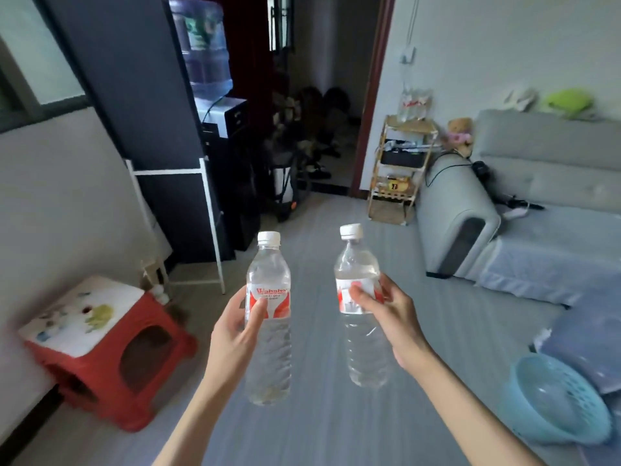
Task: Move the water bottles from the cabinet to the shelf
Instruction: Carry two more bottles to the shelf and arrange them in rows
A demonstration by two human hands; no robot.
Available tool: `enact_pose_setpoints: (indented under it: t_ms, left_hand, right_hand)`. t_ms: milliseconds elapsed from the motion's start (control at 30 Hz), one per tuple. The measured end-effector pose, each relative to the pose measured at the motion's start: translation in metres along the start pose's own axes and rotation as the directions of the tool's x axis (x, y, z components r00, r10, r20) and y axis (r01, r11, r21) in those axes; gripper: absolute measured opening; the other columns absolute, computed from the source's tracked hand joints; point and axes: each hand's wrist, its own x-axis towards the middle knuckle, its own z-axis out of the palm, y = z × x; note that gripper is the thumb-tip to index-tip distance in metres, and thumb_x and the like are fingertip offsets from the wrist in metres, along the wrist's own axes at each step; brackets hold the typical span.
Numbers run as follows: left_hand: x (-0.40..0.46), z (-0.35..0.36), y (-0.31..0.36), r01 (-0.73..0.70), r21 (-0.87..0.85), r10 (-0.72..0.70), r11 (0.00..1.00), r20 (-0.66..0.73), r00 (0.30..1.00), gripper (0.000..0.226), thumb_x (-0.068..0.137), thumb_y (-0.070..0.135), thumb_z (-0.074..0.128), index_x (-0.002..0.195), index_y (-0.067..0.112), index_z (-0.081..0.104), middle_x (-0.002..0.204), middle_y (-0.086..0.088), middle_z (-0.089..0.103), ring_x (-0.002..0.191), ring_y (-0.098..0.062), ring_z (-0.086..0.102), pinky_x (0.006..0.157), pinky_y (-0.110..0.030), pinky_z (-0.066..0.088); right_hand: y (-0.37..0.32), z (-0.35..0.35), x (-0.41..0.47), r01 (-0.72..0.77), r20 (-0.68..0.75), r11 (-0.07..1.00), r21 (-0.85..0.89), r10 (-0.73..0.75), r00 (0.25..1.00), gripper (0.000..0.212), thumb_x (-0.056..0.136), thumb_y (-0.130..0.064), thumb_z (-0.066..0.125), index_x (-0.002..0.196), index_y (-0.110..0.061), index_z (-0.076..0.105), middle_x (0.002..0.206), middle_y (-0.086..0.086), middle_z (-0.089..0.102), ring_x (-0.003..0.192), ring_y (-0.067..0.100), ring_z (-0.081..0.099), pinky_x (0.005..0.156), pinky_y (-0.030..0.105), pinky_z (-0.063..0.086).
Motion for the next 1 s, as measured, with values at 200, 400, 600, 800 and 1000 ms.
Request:
enact_pose_setpoints:
  t_ms: [200, 400, 600, 800, 1000]
  left_hand:
    - [0.152, 0.069, 0.015, -0.011, 0.021, 0.008, 1.0, 0.137, 0.991, 0.047, 0.072, 0.064, 0.049, 0.11, 0.038, 0.059, 0.088, -0.007, 0.071, 0.085, -0.035, 0.065, 0.078, -0.05, 0.052]
    - [0.277, 0.16, 0.012, -0.039, 0.061, 0.022, 0.997, 0.253, 0.967, 0.042, 0.069, 0.066, 0.051, 0.104, 0.045, 0.06, 0.089, 0.004, 0.069, 0.08, -0.013, 0.061, 0.077, -0.034, 0.049]
    - [0.407, 0.261, 0.025, -0.073, 0.054, 0.057, 0.996, 0.244, 0.968, 0.028, 0.085, 0.047, 0.054, 0.109, 0.035, 0.062, 0.087, 0.012, 0.072, 0.076, -0.004, 0.065, 0.07, -0.022, 0.049]
    - [0.529, 0.349, 0.056, -0.099, 0.056, 0.083, 0.994, 0.245, 0.966, 0.027, 0.085, 0.051, 0.053, 0.105, 0.038, 0.063, 0.09, 0.013, 0.071, 0.081, -0.004, 0.066, 0.076, -0.027, 0.049]
    - [0.639, 0.427, 0.052, -0.099, 0.042, 0.085, 0.994, 0.252, 0.964, 0.019, 0.086, 0.046, 0.055, 0.101, 0.039, 0.064, 0.086, 0.013, 0.071, 0.07, 0.001, 0.062, 0.062, -0.015, 0.047]
  right_hand:
    - [-0.008, -0.042, 0.122, -0.012, -0.151, 1.0, 0.019, 0.015, 0.988, 0.024, 0.077, -0.017, 0.072, 0.061, -0.025, 0.056, 0.052, -0.019, 0.051, 0.053, -0.002, 0.047, 0.053, 0.008, 0.037]
    - [0.0, -0.094, 0.241, -0.021, -0.278, 0.999, 0.048, 0.034, 0.96, 0.017, 0.077, -0.017, 0.072, 0.068, -0.021, 0.058, 0.055, -0.018, 0.057, 0.055, -0.001, 0.053, 0.053, 0.009, 0.039]
    - [-0.003, -0.162, 0.394, -0.004, -0.284, 0.999, 0.032, 0.012, 0.959, 0.011, 0.077, -0.018, 0.072, 0.086, -0.018, 0.065, 0.069, -0.015, 0.068, 0.065, -0.002, 0.062, 0.057, 0.007, 0.042]
    - [-0.019, -0.218, 0.545, -0.018, -0.307, 0.998, 0.06, 0.035, 0.951, 0.022, 0.074, -0.028, 0.074, 0.094, -0.019, 0.066, 0.082, -0.009, 0.07, 0.078, 0.008, 0.065, 0.067, 0.019, 0.045]
    - [-0.011, -0.254, 0.669, -0.053, -0.278, 0.998, 0.033, 0.06, 0.959, 0.02, 0.076, -0.024, 0.073, 0.094, -0.019, 0.066, 0.088, -0.002, 0.072, 0.081, 0.011, 0.067, 0.067, 0.018, 0.046]
